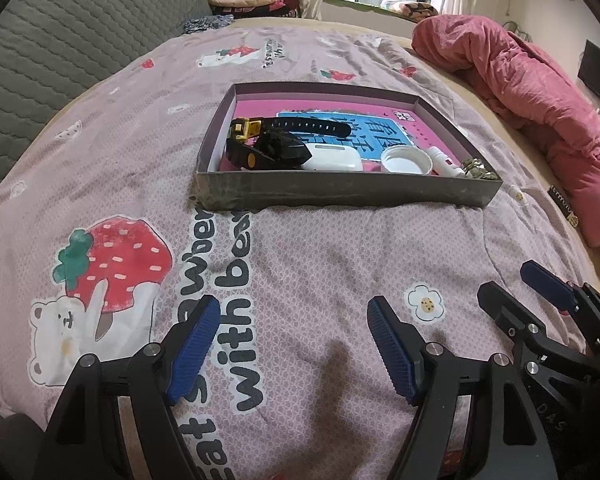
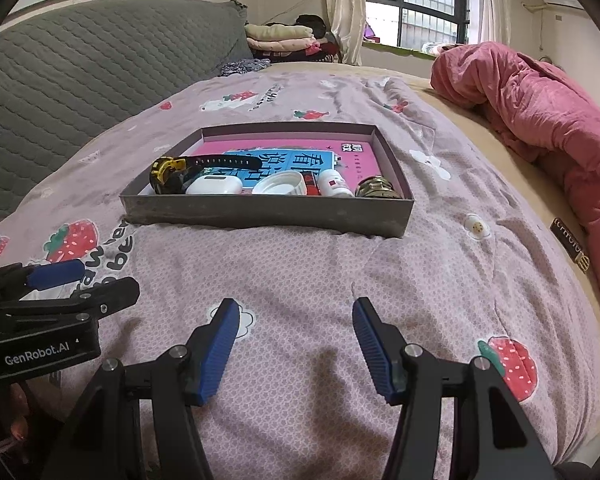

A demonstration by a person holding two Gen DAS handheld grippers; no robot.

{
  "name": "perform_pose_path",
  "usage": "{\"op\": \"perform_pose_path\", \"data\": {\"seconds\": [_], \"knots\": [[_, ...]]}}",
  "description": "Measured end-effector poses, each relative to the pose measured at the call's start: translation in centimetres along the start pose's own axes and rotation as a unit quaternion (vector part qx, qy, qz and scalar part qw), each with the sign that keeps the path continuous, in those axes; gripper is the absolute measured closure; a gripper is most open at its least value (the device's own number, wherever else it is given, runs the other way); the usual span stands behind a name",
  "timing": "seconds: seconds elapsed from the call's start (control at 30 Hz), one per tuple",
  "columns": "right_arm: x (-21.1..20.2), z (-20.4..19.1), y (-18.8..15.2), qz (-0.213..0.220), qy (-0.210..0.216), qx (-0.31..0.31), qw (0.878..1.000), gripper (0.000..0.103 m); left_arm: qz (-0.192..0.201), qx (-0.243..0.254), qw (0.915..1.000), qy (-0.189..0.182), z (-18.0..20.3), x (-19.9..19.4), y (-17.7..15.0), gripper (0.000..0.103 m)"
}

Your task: Organize rigid objects

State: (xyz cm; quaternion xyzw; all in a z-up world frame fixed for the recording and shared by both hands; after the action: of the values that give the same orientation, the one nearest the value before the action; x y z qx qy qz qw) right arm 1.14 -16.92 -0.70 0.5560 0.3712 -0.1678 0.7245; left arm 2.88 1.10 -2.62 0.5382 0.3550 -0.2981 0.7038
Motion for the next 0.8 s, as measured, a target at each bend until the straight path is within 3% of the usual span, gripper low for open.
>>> {"op": "perform_pose_path", "data": {"seconds": [0.8], "knots": [[0.17,0.14,-0.22,-0.006,-0.005,0.001,1.0,0.045,-0.004,-0.002,1.0,-0.001,-0.12,-0.14,-0.02,0.026]]}}
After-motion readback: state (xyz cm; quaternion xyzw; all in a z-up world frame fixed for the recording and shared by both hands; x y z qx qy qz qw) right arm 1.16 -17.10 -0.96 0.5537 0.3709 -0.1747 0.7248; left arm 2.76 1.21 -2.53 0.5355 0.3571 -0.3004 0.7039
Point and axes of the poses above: each gripper's, at about its wrist camera, not at the fingertips, and x roughly the way its jaws point, z to its right, y to its top, the point moved 1 cm from there along x, roughly the way its jaws point, and after that the axes turned 10 degrees about -x, right-handed, at the moved point
